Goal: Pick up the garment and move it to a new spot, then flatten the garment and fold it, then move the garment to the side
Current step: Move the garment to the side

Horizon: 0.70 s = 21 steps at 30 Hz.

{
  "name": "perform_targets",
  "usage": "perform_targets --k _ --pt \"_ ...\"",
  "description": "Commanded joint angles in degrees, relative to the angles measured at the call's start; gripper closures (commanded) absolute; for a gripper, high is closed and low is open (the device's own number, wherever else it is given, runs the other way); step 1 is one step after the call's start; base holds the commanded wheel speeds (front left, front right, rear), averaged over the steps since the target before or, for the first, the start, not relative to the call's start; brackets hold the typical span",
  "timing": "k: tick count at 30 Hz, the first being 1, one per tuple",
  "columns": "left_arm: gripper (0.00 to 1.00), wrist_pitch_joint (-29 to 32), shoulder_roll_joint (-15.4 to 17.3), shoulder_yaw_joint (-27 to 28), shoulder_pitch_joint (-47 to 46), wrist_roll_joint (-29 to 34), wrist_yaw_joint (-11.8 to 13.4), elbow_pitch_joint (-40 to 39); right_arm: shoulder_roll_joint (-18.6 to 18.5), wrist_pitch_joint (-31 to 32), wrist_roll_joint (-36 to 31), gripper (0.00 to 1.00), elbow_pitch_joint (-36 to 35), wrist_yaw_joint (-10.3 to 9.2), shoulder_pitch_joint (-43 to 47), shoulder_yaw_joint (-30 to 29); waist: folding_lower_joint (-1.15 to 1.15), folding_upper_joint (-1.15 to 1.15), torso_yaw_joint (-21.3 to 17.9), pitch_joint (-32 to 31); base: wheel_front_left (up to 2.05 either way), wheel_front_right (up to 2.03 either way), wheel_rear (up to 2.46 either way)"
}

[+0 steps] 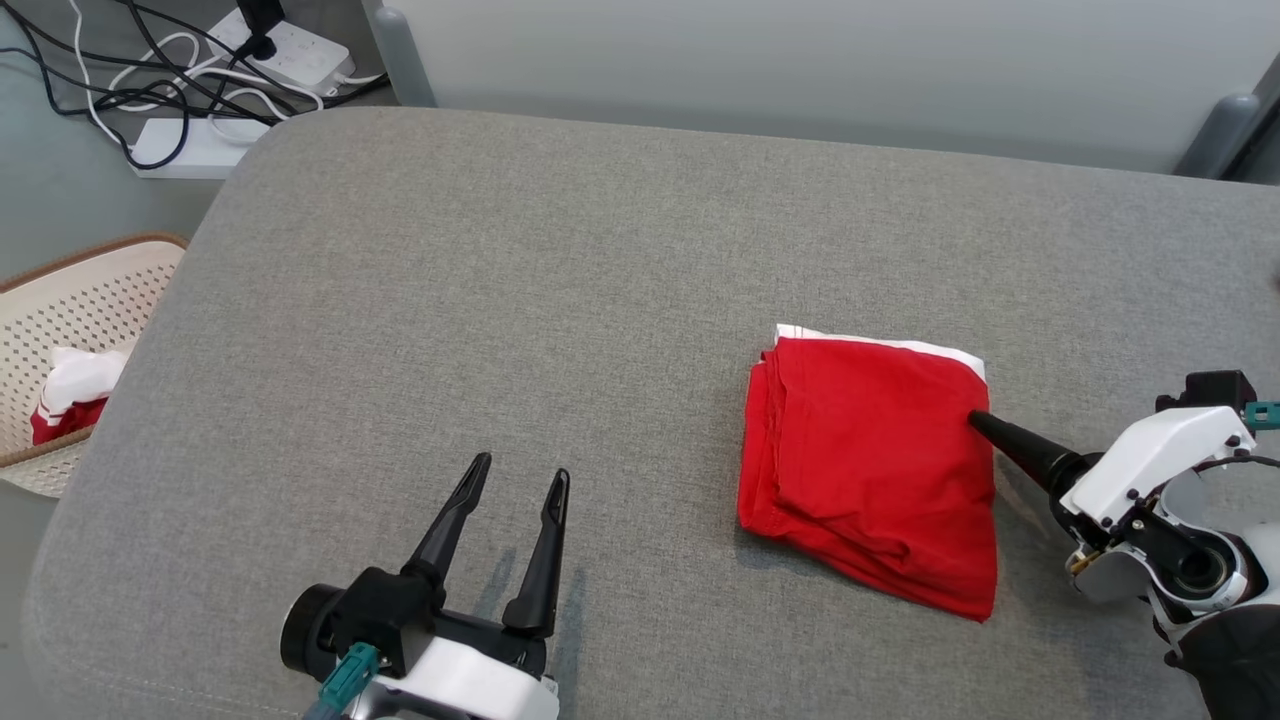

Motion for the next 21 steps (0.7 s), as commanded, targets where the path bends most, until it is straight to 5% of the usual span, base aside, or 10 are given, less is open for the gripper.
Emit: perform_targets --k 1,6,7,8,9,11,21 --pt "0.0 -0.6 0.1 1.6 -2.7 0.2 0.6 -1.2 -0.7 0.3 0.6 0.0 -0.9 0.25 -1.7 1.0 0.0 0.0 0.1 0.1 0.0 0.0 0.0" --pt "0.0 -0.6 0.1 1.6 -3.0 0.2 0.7 -1.2 -0.6 1.8 1.2 0.0 0.5 0.25 -2.9 3.4 0.0 0.0 0.6 0.4 0.0 0.0 0.0" --pt "0.0 -0.6 0.1 1.5 -3.1 0.1 0.7 -1.2 -0.6 1.9 1.4 0.13 0.6 0.25 -3.0 3.8 0.0 0.0 0.7 0.5 0.0 0.0 0.0" --pt "0.0 -0.6 0.1 1.5 -3.1 0.0 0.8 -1.2 -0.6 2.0 1.6 0.5 0.5 0.25 -3.1 4.1 0.0 0.0 0.7 0.5 0.0 0.0 0.0" --pt "0.0 -0.6 0.1 1.5 -3.1 0.0 0.8 -1.2 -0.7 2.0 1.8 0.59 0.1 0.25 -3.2 4.6 0.0 0.0 0.7 0.6 0.0 0.0 0.0" --pt "0.0 -0.6 0.1 1.5 -3.2 -0.1 0.9 -1.2 -1.1 1.8 2.1 1.0 -0.8 0.25 -3.1 5.6 0.0 0.0 0.7 0.7 0.0 0.0 0.0" --pt "0.0 -0.6 0.1 1.7 -3.5 -0.1 1.0 -1.6 -4.1 -4.5 1.9 1.0 -4.6 0.25 -3.3 9.7 0.0 0.0 -0.3 0.9 0.0 0.0 0.0"
